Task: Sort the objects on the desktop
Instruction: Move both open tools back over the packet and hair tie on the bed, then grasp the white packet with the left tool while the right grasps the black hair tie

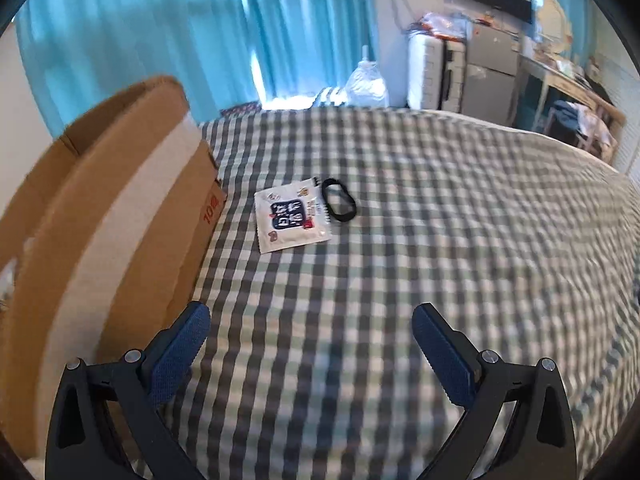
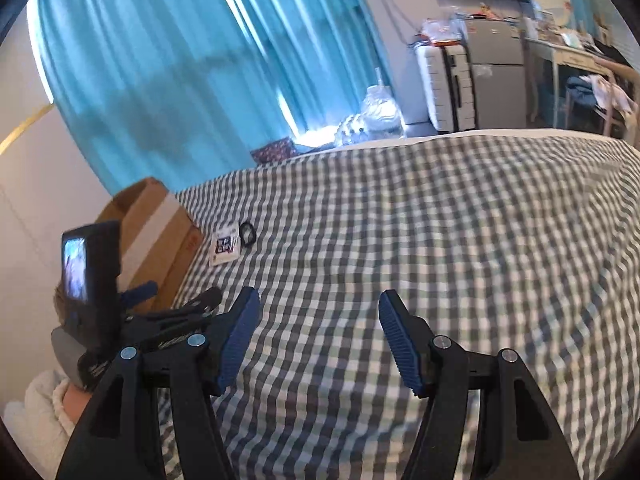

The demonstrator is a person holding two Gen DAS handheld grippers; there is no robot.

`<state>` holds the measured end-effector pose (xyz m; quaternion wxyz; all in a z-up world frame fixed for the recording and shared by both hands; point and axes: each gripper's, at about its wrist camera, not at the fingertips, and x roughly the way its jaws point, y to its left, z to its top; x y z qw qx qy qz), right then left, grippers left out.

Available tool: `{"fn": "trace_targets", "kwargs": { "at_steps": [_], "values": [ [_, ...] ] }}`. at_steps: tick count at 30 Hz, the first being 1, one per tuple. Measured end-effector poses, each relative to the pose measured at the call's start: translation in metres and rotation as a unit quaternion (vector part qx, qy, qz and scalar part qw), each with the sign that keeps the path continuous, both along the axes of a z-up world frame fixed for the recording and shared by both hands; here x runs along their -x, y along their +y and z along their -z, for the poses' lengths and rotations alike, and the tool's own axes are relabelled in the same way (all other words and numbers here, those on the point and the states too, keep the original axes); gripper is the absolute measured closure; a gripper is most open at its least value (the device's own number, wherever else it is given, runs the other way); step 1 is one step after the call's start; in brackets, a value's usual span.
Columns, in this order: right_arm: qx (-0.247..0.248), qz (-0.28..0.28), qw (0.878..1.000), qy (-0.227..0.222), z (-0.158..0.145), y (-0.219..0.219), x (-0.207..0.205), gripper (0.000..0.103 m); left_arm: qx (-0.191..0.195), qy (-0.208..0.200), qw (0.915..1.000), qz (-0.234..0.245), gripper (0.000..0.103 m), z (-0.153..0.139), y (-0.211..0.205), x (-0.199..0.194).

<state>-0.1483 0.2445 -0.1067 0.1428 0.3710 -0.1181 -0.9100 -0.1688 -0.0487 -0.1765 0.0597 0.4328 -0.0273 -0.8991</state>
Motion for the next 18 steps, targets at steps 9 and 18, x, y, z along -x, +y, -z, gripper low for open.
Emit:
{"fn": "trace_targets", "kwargs": {
  "at_steps": [9, 18],
  "values": [
    [-0.039, -0.036, 0.998, -0.042, 0.038, -0.033, 0.028, 0.041, -0.048, -0.011, 0.9981, -0.036, 0.000, 0.037, -0.031, 0.058],
    [-0.029, -0.023, 0.997, -0.073, 0.057, -0.025, 0.037, 0.041, -0.044, 0.004, 0.9990, -0.001, 0.000, 0.048, -0.035, 0.083]
  ]
}}
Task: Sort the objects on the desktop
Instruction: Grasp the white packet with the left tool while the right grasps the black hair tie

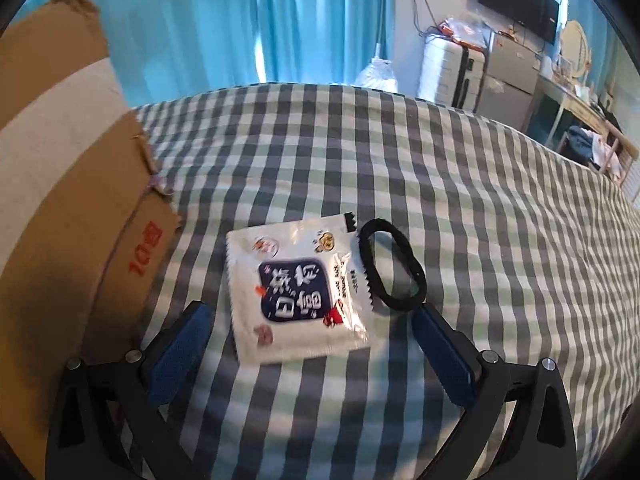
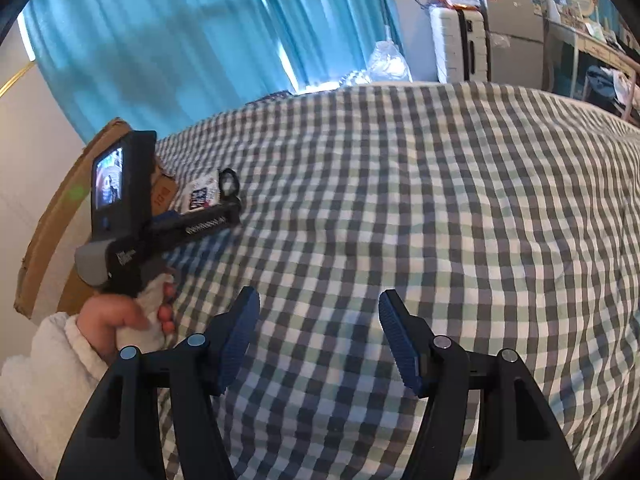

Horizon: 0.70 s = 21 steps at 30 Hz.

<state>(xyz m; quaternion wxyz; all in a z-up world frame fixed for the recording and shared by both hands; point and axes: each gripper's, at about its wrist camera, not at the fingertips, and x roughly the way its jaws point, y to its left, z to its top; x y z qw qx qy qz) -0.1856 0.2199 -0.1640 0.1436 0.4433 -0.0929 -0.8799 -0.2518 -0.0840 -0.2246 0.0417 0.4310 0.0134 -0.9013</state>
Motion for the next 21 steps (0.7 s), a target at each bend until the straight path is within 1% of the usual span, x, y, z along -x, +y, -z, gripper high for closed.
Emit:
{"fn": "trace_targets", "kwargs": {
  "at_steps": [3, 5, 6, 8, 9, 10, 11, 12, 13, 15, 16, 17, 19, 21],
  "values": [
    [0.004, 0.007, 1.000, -0.007, 0.002, 0.005, 0.002, 0.041, -0.023, -0.009, 0.9995, 0.020, 0.001, -0.002, -0.008, 0.007],
    [0.004, 0.009, 1.000, -0.011, 0.003, 0.006, 0.002, 0.041, -0.035, -0.004, 0.9993, 0.013, 0.018, -0.006, -0.016, 0.006],
    [0.003, 0.010, 1.000, -0.013, 0.005, 0.006, 0.003, 0.041, -0.044, -0.004, 0.9990, 0.004, 0.023, -0.008, -0.022, 0.004],
    [0.002, 0.011, 1.000, -0.019, 0.009, 0.004, 0.006, 0.041, -0.059, -0.002, 0.9983, -0.003, 0.041, -0.011, -0.032, 0.004],
    [0.002, 0.012, 1.000, -0.021, 0.010, 0.004, 0.007, 0.041, -0.064, 0.000, 0.9979, -0.003, 0.045, -0.012, -0.035, 0.003],
    [0.003, 0.013, 1.000, -0.023, 0.011, 0.002, 0.009, 0.041, -0.067, 0.001, 0.9978, -0.003, 0.050, -0.012, -0.038, 0.003],
    [0.002, 0.012, 1.000, -0.024, 0.012, 0.000, 0.010, 0.041, -0.063, 0.004, 0.9980, 0.001, 0.056, -0.013, -0.039, 0.001],
    [0.000, 0.012, 1.000, -0.023, 0.013, -0.002, 0.013, 0.041, -0.053, 0.007, 0.9985, 0.005, 0.059, -0.015, -0.038, -0.001],
    [-0.001, 0.011, 1.000, -0.023, 0.013, -0.005, 0.016, 0.041, -0.048, 0.009, 0.9988, 0.006, 0.063, -0.016, -0.037, -0.001],
    [0.001, 0.008, 1.000, -0.018, 0.012, -0.011, 0.024, 0.041, -0.051, 0.013, 0.9986, -0.002, 0.069, -0.018, -0.039, 0.000],
    [0.003, 0.005, 1.000, -0.015, 0.011, -0.015, 0.029, 0.041, -0.058, 0.014, 0.9982, -0.008, 0.079, -0.018, -0.041, 0.000],
    [0.005, 0.001, 1.000, -0.011, 0.009, -0.020, 0.035, 0.041, -0.063, 0.013, 0.9978, -0.012, 0.092, -0.019, -0.043, 0.000],
    [0.010, -0.011, 1.000, -0.001, 0.005, -0.034, 0.052, 0.041, -0.069, 0.010, 0.9974, -0.017, 0.094, -0.021, -0.045, 0.001],
    [0.015, -0.023, 1.000, 0.013, -0.001, -0.049, 0.067, 0.041, -0.061, 0.022, 0.9978, -0.017, 0.094, -0.023, -0.046, -0.001]
  ]
}}
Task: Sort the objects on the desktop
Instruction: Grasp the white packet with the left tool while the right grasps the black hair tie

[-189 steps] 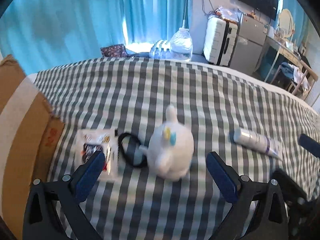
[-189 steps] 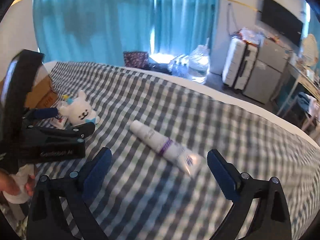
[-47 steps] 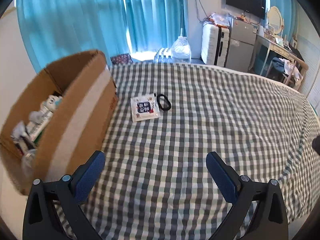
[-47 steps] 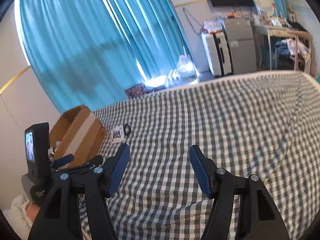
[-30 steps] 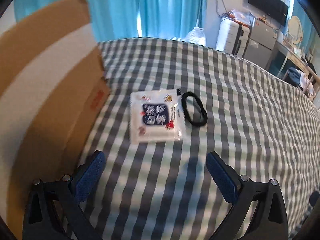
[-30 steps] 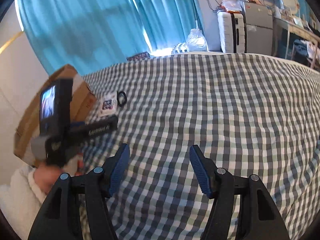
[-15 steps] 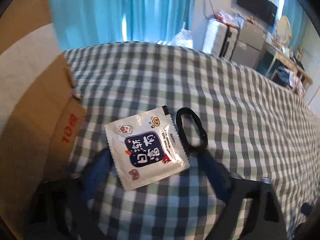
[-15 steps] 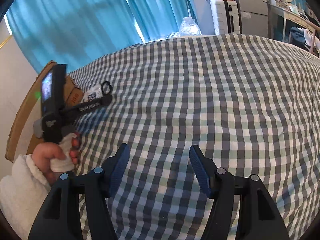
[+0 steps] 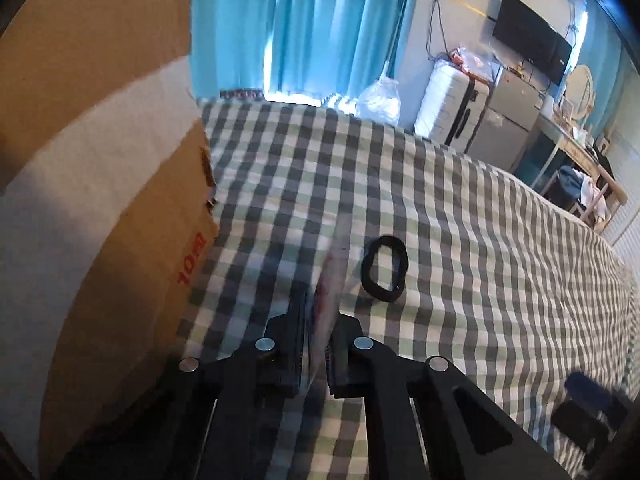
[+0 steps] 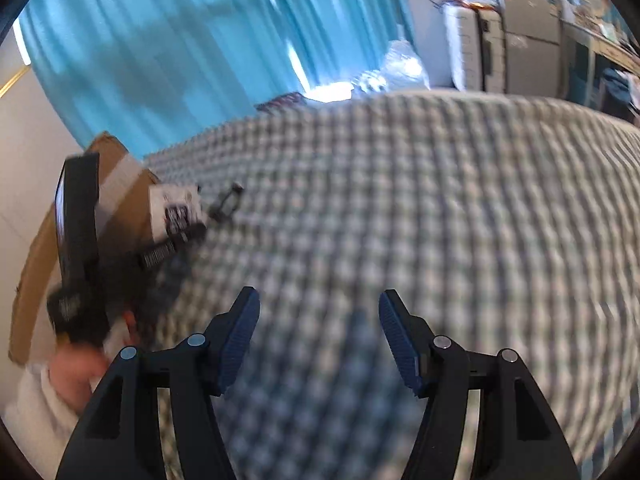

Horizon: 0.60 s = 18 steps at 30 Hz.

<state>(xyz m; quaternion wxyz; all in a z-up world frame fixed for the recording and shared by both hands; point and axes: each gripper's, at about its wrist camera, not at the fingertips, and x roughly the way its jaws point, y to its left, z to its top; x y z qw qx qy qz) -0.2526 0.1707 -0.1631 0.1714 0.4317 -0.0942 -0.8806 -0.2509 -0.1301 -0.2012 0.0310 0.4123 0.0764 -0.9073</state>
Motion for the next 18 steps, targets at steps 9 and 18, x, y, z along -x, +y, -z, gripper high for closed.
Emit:
{"fn": "trace_targets", "kwargs": {
  "at_steps": [9, 18],
  "values": [
    [0.033, -0.054, 0.998, -0.008, 0.014, -0.071, 0.081, 0.046, -0.003, -0.004, 1.0000, 0.001, 0.094, 0.011, 0.001, 0.017],
    [0.003, -0.043, 0.999, -0.024, 0.032, -0.068, 0.080, 0.100, -0.030, 0.013, 0.9990, 0.031, 0.094, 0.010, 0.002, 0.015]
  ]
}}
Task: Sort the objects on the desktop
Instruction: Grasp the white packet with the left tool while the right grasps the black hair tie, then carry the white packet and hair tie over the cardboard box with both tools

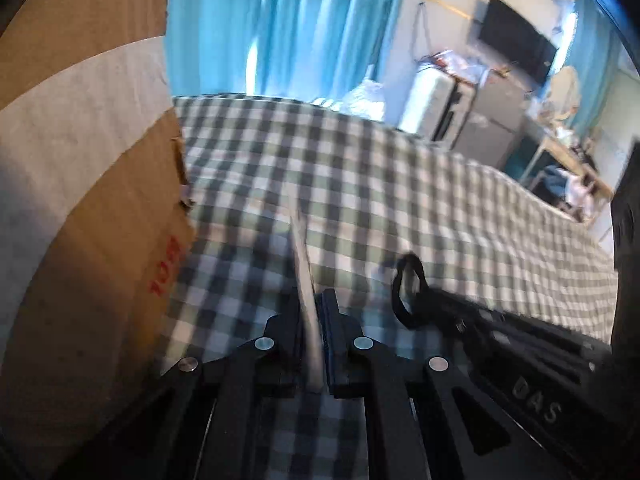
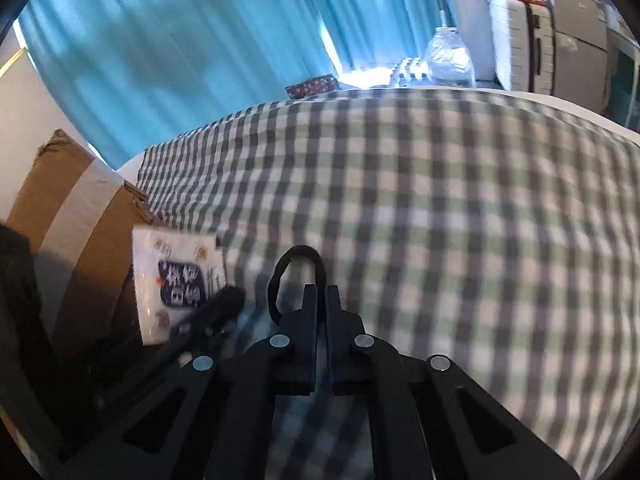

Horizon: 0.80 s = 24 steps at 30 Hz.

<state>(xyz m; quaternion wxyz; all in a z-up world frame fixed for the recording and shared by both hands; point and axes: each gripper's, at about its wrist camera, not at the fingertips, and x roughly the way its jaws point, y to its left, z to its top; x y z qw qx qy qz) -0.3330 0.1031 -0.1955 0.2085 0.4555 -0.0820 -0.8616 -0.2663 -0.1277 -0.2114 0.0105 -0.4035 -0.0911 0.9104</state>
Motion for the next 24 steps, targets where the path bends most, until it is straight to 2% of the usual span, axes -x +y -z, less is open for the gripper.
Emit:
{"fn": "trace_targets", "kwargs": {
  "at_steps": [2, 10, 14, 17, 21, 24],
  "values": [
    [-0.010, 0.007, 1.000, 0.001, -0.003, 0.012, -0.017, 0.100, -0.009, 0.002, 0.9999, 0.010, 0.094, -0.003, 0.000, -0.005],
    [0.016, 0.059, 0.998, 0.003, -0.032, 0.075, -0.083, 0.100, -0.084, 0.018, 0.9953, 0.044, 0.094, -0.025, 0.006, -0.029],
    [0.014, 0.060, 0.998, 0.006, -0.049, 0.096, -0.103, 0.100, -0.063, 0.034, 0.9951, 0.068, 0.094, -0.040, 0.025, -0.049],
    [0.017, 0.060, 0.998, 0.012, -0.059, 0.109, -0.117, 0.100, -0.056, 0.027, 0.9942, 0.088, 0.094, -0.043, 0.040, -0.062],
    [0.016, 0.064, 0.998, 0.023, -0.069, 0.121, -0.132, 0.100, -0.042, 0.012, 0.9939, 0.101, 0.094, -0.040, 0.053, -0.073],
    [0.023, 0.067, 0.997, 0.026, -0.076, 0.131, -0.142, 0.100, -0.010, 0.002, 0.9946, 0.103, 0.092, -0.031, 0.066, -0.070]
  ]
}}
